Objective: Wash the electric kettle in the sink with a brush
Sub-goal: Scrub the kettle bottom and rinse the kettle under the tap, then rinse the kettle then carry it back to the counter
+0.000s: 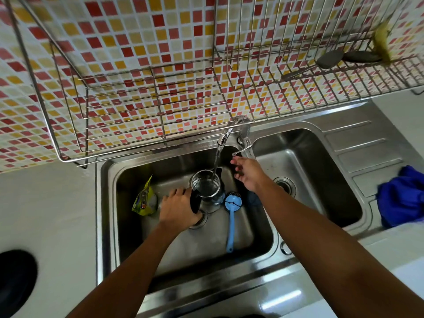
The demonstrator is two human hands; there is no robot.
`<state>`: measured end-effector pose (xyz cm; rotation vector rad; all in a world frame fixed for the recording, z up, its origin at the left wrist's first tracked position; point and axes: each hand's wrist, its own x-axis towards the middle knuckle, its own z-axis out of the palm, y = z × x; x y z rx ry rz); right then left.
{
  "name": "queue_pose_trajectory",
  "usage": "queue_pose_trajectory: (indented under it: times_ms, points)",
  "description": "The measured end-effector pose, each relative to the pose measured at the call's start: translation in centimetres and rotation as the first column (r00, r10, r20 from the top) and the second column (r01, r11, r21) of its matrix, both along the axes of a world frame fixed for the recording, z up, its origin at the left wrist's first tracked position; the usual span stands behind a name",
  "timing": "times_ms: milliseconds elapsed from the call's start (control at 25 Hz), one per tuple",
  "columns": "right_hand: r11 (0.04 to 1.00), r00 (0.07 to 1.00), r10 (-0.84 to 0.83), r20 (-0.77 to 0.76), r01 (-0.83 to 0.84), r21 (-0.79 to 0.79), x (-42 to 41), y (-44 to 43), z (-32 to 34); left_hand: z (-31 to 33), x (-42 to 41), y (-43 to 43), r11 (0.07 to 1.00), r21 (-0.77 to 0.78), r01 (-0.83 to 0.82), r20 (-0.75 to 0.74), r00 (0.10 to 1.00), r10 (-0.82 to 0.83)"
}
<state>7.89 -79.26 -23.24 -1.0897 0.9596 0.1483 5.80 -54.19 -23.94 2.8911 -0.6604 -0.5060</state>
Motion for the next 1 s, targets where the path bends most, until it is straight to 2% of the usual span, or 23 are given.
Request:
queue_pose_trajectory:
  times_ms: [320,480,560,640,760,840,920,960,1000]
  points:
    - [0.990,0.985,-0.093,0.148,0.076,0.119,-0.6,-2.1,1.8,-0.1,0.6,-0.1,0.996,0.059,0.061,0.001,0.998,-0.061]
    - [0.993,0.979,-0.067,0.194,0.046,0.111,-1.2,-3.2,2.9,-0.3,0.1,0.1,0.997,0.053,0.063,0.091,0.994,-0.068]
    - [0.985,0.970,-0.093,0.224,0.057,0.162,-1.6,-3.6,3.2,0.0,-0.2,0.2,0.999,-0.011,0.038,0.149,0.988,-0.036]
    - [0.969,0.954,-0.137,0.265,0.073,0.238,-2.1,-3.9,2.9,0.4,-0.4,0.5,0.989,-0.146,-0.035,0.191,0.979,0.063]
    - [0.939,0.918,-0.241,0.315,0.139,0.314,-3.0,-3.9,2.7,0.8,-0.7,2.4,0.902,-0.364,-0.231,0.113,0.951,0.289]
    - [0.970,0.930,-0.212,0.302,0.162,0.183,-3.6,-2.5,2.9,0.6,-1.1,4.2,0.805,-0.480,-0.348,0.006,0.916,0.400]
    - [0.987,0.972,0.017,0.236,0.021,-0.157,-4.4,0.5,2.9,-0.4,-1.7,6.0,0.682,-0.573,-0.454,-0.129,0.872,0.472]
    - [0.932,0.965,0.170,0.199,-0.092,-0.350,-4.9,2.5,2.6,-1.4,-2.1,6.9,0.627,-0.595,-0.502,-0.190,0.846,0.498]
    - [0.834,0.928,0.328,0.175,-0.198,-0.515,-5.4,4.6,2.1,-2.1,-2.6,7.6,0.585,-0.595,-0.551,-0.247,0.819,0.518]
